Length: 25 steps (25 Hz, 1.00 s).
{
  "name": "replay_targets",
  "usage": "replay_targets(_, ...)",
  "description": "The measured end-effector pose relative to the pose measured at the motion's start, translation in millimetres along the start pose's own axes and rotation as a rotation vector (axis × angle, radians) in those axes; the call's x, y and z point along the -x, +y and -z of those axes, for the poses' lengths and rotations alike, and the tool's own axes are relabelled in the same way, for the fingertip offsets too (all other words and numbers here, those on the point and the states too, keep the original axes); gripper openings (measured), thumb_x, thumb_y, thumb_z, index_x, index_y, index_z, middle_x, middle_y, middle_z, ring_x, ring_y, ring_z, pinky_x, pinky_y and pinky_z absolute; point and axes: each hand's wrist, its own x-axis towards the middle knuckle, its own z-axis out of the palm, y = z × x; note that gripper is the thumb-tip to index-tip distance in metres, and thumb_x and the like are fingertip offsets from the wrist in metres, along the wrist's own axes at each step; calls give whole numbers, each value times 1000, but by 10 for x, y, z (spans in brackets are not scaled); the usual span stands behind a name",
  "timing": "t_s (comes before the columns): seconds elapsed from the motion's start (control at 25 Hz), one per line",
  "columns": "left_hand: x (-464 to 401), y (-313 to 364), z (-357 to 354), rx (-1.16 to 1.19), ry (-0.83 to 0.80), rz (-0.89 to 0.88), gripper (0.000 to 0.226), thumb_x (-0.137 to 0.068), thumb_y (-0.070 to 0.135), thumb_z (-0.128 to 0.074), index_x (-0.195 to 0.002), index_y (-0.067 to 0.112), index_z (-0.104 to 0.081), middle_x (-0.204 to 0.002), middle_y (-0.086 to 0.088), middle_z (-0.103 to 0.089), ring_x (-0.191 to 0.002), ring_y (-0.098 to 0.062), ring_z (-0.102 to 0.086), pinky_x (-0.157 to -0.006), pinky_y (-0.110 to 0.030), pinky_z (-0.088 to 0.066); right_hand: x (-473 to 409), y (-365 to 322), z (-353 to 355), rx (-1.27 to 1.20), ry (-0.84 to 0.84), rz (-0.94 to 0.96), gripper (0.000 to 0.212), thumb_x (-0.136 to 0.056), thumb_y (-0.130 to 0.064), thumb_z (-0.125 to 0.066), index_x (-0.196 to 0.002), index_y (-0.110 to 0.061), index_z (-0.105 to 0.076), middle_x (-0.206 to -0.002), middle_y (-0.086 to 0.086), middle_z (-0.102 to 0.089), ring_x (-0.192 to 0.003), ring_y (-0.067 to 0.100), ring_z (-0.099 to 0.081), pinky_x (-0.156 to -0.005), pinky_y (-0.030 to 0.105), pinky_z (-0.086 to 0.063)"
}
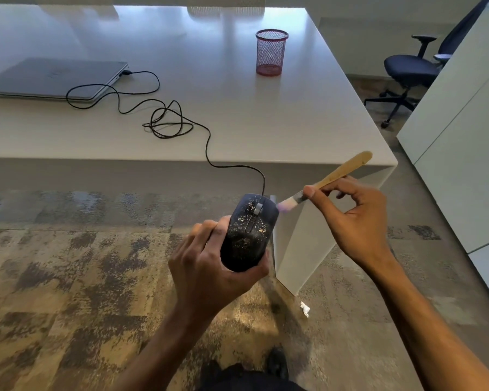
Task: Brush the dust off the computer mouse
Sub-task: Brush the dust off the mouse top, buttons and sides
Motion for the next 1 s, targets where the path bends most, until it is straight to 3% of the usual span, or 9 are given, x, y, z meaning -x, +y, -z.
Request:
replay_targets(0.08, 4, 5, -12, 1, -3, -5, 72, -72, 68, -60, -104, 3, -66, -84, -5, -65, -70, -18, -59, -62, -21, -46, 18, -6, 37, -38, 57, -17, 4, -82, -43, -66, -80, -46, -65, -74, -28, -67, -76, 0, -62, -71, 12, -46)
replay_targets(0.16, 15, 11, -23, 5, -3, -15, 71, -72, 67, -61, -105, 4, -65, -83, -4, -64, -70, -17, -59, -61, -21, -46, 70, -55, 44, -134, 1, -26, 2, -81, -40, -68, -82, -41, -69, -76, -27, -70, -74, 4, -65, -71, 21, -50)
replay_targets(0.28, 18, 21, -30, 6, -6, -14, 72, -72, 67, -62, -106, 4, -65, -84, -5, -64, -70, -17, -59, -59, -23, -48, 124, -109, 1, -153, -102, -38, 4, -79, -37, -71, -83, -39, -71, -76, -25, -72, -72, 6, -66, -67, 23, -51)
replay_targets(0.44, 8, 37, -27, -11, -27, 4, 73, -72, 68, -59, -106, 3, -65, -84, -6, -63, -68, -18, -58, -60, -23, -46, 89, -72, 12, -73, 38, -71, 3, -81, -38, -70, -84, -41, -69, -76, -31, -69, -74, 5, -68, -67, 27, -54)
replay_targets(0.6, 16, 30, -24, -29, -35, 12, 74, -73, 68, -57, -107, 3, -65, -85, -6, -64, -68, -19, -58, -60, -22, -45, 204, -184, -5, -235, -80, -34, 5, -79, -32, -72, -84, -33, -72, -79, -15, -74, -72, 13, -68, -66, 20, -54)
replay_targets(0.68, 15, 23, -21, -28, -31, 9, 73, -74, 69, -57, -107, 4, -65, -86, -7, -64, -69, -19, -58, -60, -24, -47, 263, -212, -54, -220, -146, -12, 6, -79, -27, -73, -85, -30, -74, -81, -12, -75, -72, 15, -68, -64, 23, -54)
replay_targets(0.88, 23, 11, -5, -7, -24, 7, 73, -73, 68, -56, -105, 3, -65, -85, -7, -64, -67, -19, -58, -59, -23, -45, 198, -98, -18, -82, 8, -80, 6, -82, -34, -71, -87, -37, -70, -84, -23, -73, -76, 5, -69, -68, 26, -56)
replay_targets(1.0, 34, 2, -2, -5, -25, 7, 73, -71, 68, -58, -105, 3, -66, -85, -7, -64, -67, -19, -57, -62, -21, -41, 216, -152, 18, -166, 17, -89, 6, -80, -33, -71, -85, -35, -70, -80, -25, -72, -76, 7, -70, -68, 19, -56)
